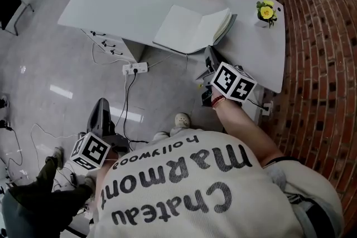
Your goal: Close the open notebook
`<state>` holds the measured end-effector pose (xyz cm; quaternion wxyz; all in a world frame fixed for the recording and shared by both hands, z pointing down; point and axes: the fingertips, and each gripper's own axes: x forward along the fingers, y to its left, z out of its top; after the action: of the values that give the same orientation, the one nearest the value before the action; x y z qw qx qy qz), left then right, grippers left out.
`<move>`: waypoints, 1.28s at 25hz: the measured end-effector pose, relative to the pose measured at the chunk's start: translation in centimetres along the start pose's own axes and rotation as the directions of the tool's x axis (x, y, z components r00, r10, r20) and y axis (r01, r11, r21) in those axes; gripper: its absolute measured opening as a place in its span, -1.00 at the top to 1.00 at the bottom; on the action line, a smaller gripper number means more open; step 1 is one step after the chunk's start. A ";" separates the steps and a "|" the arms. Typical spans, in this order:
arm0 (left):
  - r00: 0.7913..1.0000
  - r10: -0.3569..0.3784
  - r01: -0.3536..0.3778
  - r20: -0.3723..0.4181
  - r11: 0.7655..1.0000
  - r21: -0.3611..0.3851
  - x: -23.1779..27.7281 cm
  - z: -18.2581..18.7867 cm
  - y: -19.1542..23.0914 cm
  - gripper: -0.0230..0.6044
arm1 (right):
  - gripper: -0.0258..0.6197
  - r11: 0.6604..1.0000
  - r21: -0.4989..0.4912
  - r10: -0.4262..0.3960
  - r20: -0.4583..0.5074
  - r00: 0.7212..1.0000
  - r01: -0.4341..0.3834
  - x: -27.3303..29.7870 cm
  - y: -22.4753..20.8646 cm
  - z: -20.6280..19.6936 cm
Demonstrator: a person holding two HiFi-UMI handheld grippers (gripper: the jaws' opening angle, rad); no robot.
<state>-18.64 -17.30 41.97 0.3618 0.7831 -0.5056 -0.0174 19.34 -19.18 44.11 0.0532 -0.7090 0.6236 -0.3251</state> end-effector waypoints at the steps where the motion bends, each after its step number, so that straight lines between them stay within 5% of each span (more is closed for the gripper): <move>1: 1.000 0.004 -0.004 0.006 1.000 -0.003 -0.2 0.1 0.1 0.92 | 0.92 1.000 -0.005 0.009 -0.003 1.000 -0.009 0.2 0.4 0.0; 18: 0.992 0.085 -0.079 0.091 0.995 -0.063 -3.0 1.5 2.8 0.92 | 0.92 0.958 -0.275 0.059 -0.083 0.995 -0.080 2.9 5.2 0.1; 26: 0.985 0.118 -0.106 0.123 0.990 -0.097 -4.0 2.0 3.9 0.92 | 0.92 0.889 -0.446 0.060 -0.123 0.991 -0.109 3.9 6.8 0.4; 32: 0.981 0.131 -0.114 0.142 0.986 -0.120 -4.3 2.3 4.1 0.92 | 0.92 0.873 -0.465 0.077 -0.172 0.982 -0.150 4.9 7.7 -0.2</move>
<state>-24.84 -16.07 41.21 0.3662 0.7255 -0.5769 -0.0820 12.75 -25.29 42.57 -0.1500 -0.6364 0.7269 -0.2102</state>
